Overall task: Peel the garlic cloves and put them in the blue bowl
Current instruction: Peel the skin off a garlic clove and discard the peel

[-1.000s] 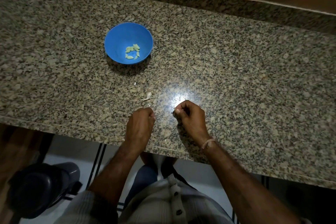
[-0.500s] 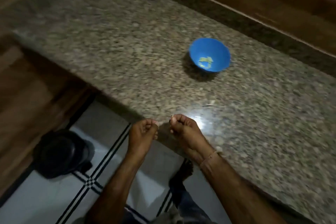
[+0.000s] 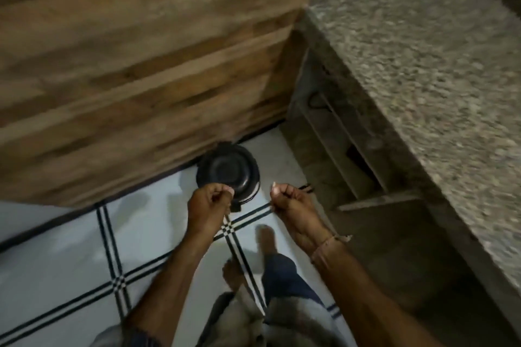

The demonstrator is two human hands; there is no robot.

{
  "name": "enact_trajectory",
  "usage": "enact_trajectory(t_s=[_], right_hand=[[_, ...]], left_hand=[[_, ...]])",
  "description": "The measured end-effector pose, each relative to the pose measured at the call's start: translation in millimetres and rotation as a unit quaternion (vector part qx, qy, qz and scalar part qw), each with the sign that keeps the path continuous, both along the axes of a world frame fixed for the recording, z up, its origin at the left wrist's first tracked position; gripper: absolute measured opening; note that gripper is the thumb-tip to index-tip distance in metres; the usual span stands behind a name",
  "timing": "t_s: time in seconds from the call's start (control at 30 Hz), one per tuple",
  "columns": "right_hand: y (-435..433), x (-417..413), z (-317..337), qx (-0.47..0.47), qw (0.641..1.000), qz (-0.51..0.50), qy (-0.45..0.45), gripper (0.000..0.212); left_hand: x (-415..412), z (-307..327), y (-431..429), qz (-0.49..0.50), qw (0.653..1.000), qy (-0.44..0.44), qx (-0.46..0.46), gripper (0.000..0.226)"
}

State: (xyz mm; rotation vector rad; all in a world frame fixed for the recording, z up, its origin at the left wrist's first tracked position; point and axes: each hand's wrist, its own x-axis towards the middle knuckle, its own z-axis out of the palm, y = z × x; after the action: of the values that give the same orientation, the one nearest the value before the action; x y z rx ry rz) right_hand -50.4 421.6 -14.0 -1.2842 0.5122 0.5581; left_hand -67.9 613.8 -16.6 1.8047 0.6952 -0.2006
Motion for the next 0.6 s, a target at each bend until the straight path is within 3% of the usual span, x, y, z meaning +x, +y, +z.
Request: enact_trajectory(t_s=[0.2, 0.37, 0.5, 0.6], right_hand=[[72.8, 50.7, -53.0, -0.048, 0.994, 0.085, 0.04, 0.023], [112.3, 92.3, -141.6, -0.073, 0.984, 0.091, 0.135, 0.024], [123.4, 99.7, -225.6, -0.04, 0.975, 0.11, 0.19, 0.015], [127.2, 109.9, -296.1, -0.052, 0.965, 0.093, 0.238, 0.033]], left_hand=[[36.6, -32.1, 69.0, 0.049, 0.999, 0.021, 0.011, 0.015], [72.6, -112.3, 93.2, 0.117, 0.986, 0.093, -0.08, 0.014], [89.8, -204.2, 101.9, 0.217, 0.934, 0.204, -0.196, 0.009], [100.0, -273.0, 100.1, 0.256, 0.906, 0.219, -0.256, 0.028]])
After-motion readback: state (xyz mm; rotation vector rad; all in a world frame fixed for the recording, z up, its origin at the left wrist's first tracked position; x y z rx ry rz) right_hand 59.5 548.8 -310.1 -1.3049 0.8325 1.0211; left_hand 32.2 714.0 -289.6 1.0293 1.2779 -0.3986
